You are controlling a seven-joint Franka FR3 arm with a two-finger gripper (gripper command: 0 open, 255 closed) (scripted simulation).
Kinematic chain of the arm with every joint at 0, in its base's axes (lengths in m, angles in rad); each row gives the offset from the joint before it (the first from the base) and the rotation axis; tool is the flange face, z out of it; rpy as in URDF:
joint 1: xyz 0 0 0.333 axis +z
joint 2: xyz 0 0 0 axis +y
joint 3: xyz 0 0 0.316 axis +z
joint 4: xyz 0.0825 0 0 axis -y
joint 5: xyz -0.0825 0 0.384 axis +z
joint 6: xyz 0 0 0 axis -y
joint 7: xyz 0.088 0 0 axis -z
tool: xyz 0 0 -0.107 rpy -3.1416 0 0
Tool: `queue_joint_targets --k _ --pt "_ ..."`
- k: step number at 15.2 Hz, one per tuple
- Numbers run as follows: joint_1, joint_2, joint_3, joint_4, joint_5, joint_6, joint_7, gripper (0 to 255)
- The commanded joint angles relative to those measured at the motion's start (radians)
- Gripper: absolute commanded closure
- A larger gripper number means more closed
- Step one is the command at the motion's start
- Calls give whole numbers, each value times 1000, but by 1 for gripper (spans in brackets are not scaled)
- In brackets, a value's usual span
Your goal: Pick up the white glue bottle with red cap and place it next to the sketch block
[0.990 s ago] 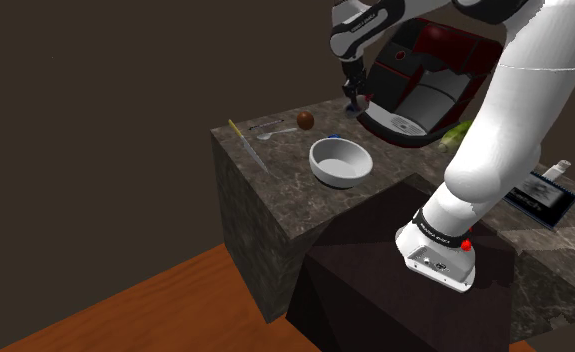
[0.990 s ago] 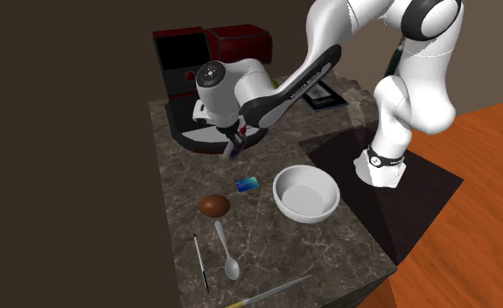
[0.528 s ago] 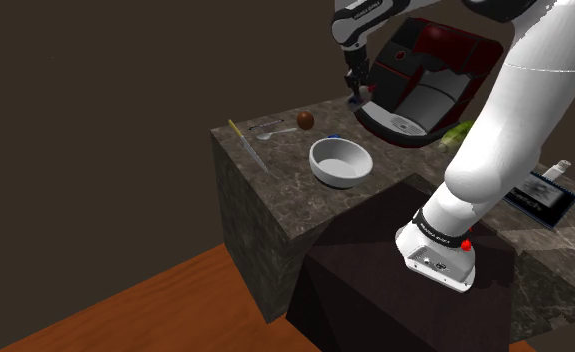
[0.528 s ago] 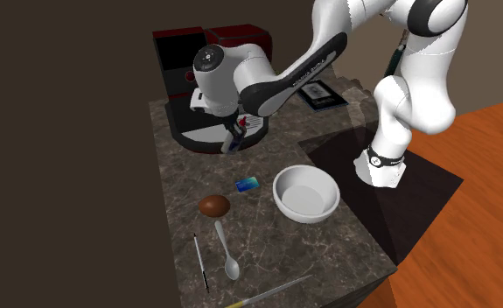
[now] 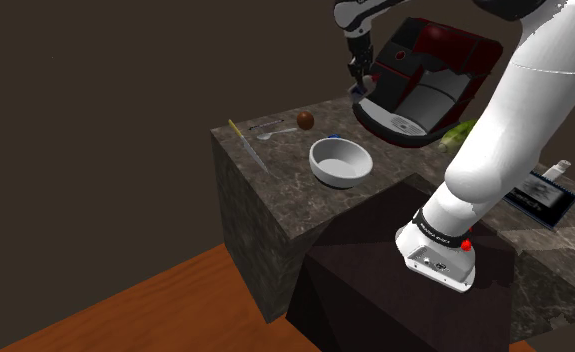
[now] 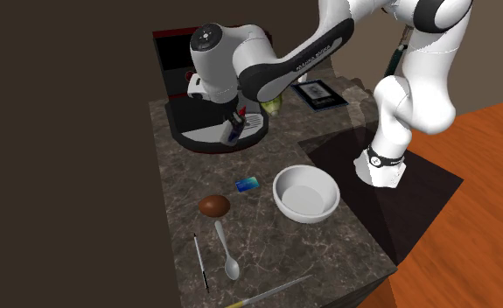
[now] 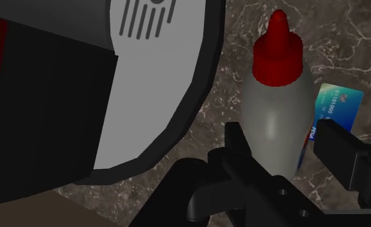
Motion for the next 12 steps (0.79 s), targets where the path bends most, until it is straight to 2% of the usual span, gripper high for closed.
queue_joint_targets --k 1,10,12 --pt "1 -8 0 16 1 -23 -8 255" --pt "5 -33 1 99 4 -126 -42 255" --pt "-4 -103 -9 10 -16 -100 -49 255"
